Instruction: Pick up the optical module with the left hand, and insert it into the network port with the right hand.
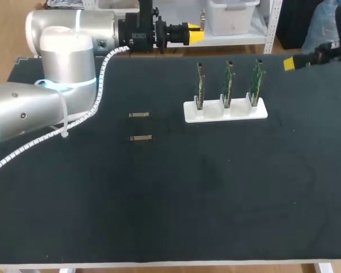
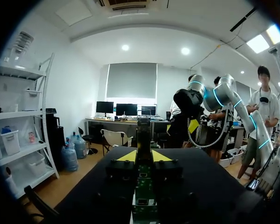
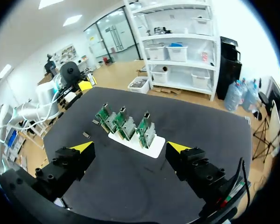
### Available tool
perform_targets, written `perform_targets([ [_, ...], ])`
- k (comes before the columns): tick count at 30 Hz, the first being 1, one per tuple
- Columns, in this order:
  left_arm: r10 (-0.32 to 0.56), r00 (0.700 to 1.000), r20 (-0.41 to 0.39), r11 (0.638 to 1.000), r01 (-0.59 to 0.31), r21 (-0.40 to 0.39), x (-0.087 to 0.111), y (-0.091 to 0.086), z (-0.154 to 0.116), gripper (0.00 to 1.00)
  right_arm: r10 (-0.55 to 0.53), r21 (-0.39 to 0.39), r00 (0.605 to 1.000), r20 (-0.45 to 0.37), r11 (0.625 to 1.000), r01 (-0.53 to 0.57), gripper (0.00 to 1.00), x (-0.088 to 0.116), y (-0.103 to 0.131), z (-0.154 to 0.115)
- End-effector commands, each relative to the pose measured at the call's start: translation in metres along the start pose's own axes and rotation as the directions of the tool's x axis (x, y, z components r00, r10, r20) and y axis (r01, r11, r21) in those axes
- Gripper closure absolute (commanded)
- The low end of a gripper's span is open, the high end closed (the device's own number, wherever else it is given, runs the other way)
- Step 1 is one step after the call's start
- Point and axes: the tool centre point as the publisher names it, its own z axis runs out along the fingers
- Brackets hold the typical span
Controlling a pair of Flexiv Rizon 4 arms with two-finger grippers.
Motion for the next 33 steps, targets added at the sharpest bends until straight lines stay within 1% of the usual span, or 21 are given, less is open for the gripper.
perform_targets([
  [1,0.000,1.000,-0.001,1.000,0.000,-0.001,0.000,0.001,0.001,1.00,-0.093,-0.496,0.995,-0.039,0.866,0.061,0.00,-0.013,-0.012,0.001],
  [2,0.000,1.000,-0.001,1.000,0.000,-0.001,0.000,0.001,0.001,1.00,-0.107,-0.514,0.993,-0.048,0.855,0.067,0.00,-0.014,-0.013,0.002],
  [5,0.000,1.000,-0.001,1.000,0.000,-0.001,0.000,0.001,0.001,1.00,-0.165,-0.598,0.985,-0.052,0.795,0.102,0.00,-0.021,-0.013,0.004],
  [8,0.000,1.000,-0.001,1.000,0.000,-0.001,0.000,0.001,0.001,1.00,-0.233,-0.639,0.972,-0.028,0.752,0.162,0.00,-0.032,-0.010,0.009],
  [10,0.000,1.000,-0.001,1.000,0.000,-0.001,0.000,0.001,0.001,1.00,-0.291,-0.688,0.957,0.007,0.693,0.215,0.00,-0.040,-0.008,0.011],
  [12,0.000,1.000,-0.001,1.000,0.000,-0.001,0.000,0.001,0.001,1.00,-0.357,-0.713,0.933,0.031,0.647,0.271,0.00,-0.048,-0.003,0.013],
  [15,0.000,1.000,-0.001,1.000,0.000,-0.001,0.000,0.001,0.001,1.00,-0.415,-0.725,0.909,0.044,0.612,0.314,0.00,-0.058,0.004,0.019],
  [17,0.000,1.000,-0.001,1.000,0.000,-0.001,0.000,0.001,0.001,1.00,-0.424,-0.720,0.905,0.039,0.616,0.320,0.00,-0.067,0.007,0.027],
  [19,0.000,1.000,-0.001,1.000,0.000,-0.001,0.000,0.001,0.001,1.00,-0.426,-0.711,0.904,0.026,0.628,0.317,0.00,-0.071,0.009,0.034],
  [25,0.000,1.000,-0.001,1.000,0.000,-0.001,0.000,0.001,0.001,1.00,-0.422,-0.711,0.906,0.017,0.632,0.307,0.00,-0.076,0.013,0.044],
  [29,0.000,1.000,-0.001,1.000,0.000,-0.001,0.000,0.001,0.001,1.00,-0.391,-0.695,0.921,-0.001,0.662,0.281,0.00,-0.079,0.011,0.048],
  [31,0.000,1.000,-0.001,1.000,0.000,-0.001,0.000,0.001,0.001,1.00,-0.351,-0.663,0.936,-0.020,0.705,0.250,0.00,-0.081,0.010,0.049],
  [33,0.000,1.000,-0.001,1.000,0.000,-0.001,0.000,0.001,0.001,1.00,-0.351,-0.663,0.936,-0.020,0.705,0.250,0.00,-0.081,0.010,0.049],
])
